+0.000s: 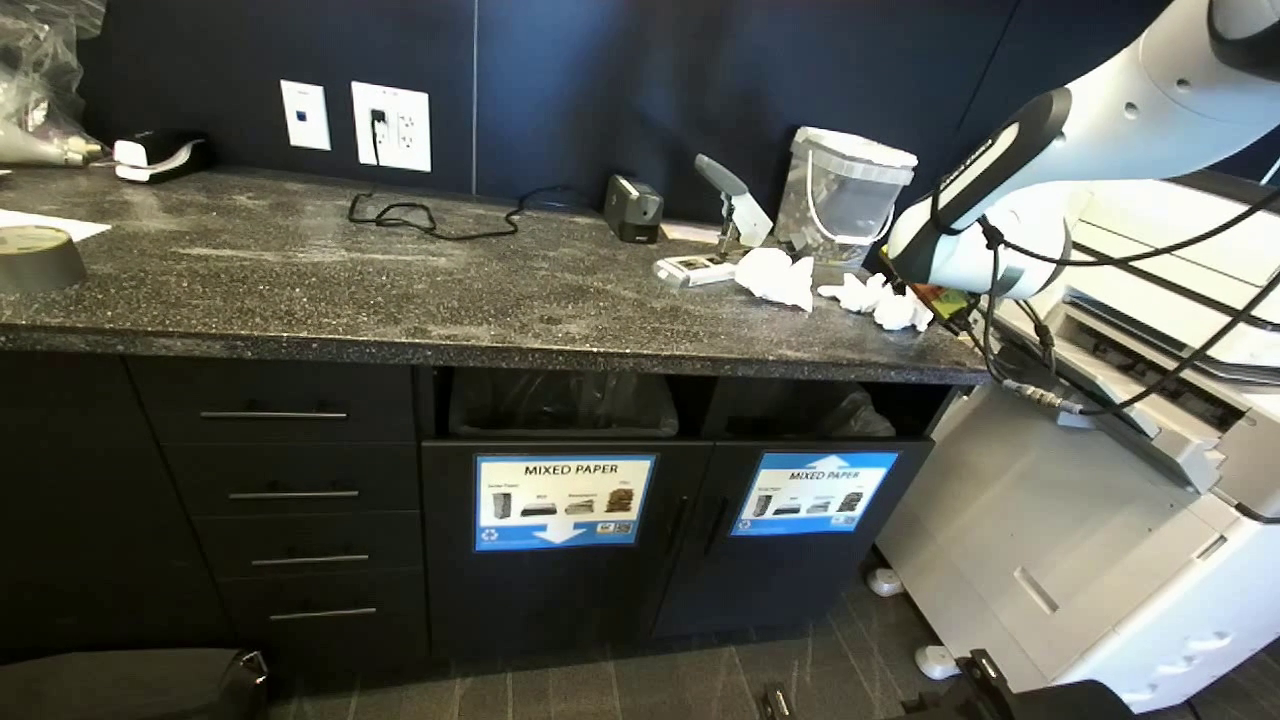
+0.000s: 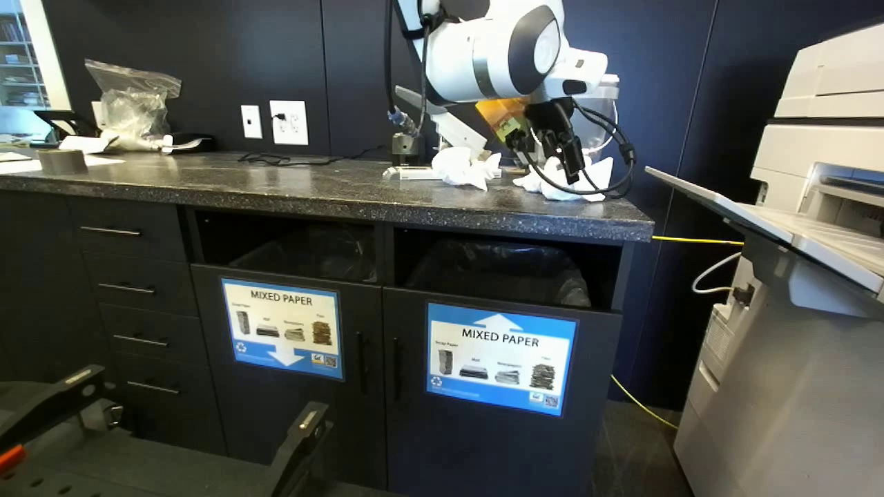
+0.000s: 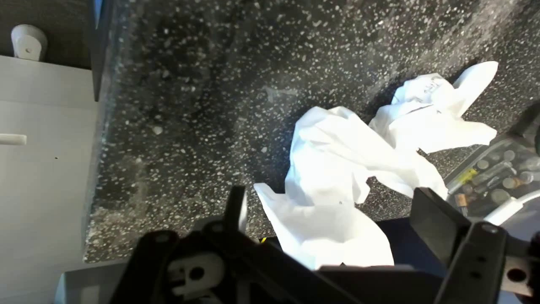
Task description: Put three crumpled papers inside the bin on the right
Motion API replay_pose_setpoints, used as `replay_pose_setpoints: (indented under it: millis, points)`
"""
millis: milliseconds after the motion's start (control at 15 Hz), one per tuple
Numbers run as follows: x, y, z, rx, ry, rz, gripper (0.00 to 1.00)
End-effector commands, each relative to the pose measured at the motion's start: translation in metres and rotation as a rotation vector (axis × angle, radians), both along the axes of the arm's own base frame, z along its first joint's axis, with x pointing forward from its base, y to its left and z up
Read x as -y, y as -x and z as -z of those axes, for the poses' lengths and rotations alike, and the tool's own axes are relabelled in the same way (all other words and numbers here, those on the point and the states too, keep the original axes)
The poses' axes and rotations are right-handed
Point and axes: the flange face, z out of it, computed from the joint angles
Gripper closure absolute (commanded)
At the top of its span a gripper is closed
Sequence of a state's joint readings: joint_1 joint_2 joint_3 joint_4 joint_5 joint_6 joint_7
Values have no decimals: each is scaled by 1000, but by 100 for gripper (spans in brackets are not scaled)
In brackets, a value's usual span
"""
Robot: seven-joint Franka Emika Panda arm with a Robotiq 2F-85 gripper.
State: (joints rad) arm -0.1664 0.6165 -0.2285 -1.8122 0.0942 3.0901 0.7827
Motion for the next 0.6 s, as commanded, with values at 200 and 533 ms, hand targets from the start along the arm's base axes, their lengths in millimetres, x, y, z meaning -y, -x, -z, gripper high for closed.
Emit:
replay_pose_setpoints:
  millis: [200, 533]
  points:
    - [0, -30, 12, 75, -23, 3, 0]
    - [23, -40, 19, 68, -30, 3, 0]
